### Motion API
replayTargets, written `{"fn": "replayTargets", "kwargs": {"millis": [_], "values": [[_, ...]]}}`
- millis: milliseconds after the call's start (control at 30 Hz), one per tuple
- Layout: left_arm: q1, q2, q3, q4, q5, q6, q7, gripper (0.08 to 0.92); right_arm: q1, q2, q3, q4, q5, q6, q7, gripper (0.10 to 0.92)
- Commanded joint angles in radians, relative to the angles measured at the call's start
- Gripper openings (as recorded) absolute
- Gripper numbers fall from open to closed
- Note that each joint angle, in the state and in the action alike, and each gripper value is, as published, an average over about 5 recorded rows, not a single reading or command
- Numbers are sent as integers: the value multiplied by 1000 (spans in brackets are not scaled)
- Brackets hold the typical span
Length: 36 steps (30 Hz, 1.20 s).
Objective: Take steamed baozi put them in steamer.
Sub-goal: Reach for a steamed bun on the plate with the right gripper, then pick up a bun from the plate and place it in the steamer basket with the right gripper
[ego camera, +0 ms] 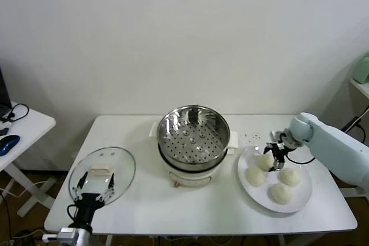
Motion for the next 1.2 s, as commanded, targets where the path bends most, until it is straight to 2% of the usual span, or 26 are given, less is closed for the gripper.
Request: {"fn": "replayTargets", "kwargs": {"millis": [33,433,633,833,1033,1200], "values": [[1,-1,1,1,1,-1,-1,823,1,4,4,-5,1,-1,-3,737],[9,-2,2,-3,1,-2,-2,823,49,0,-13,23,28,4,1,693],[9,-2,2,-9,6,2,0,823,264,-15,-148,98,106,21,-19,695],[13,-2,6,-10,16,3,1,823,527,-11,-334,223,130,102,-47,692],[13,2,14,-8,18,6,-3,823,711,49,-445,396,-41,225,-75,688],[15,4,28,-15,29,7,-4,823,739,123,-442,483,-176,281,-74,687]]}}
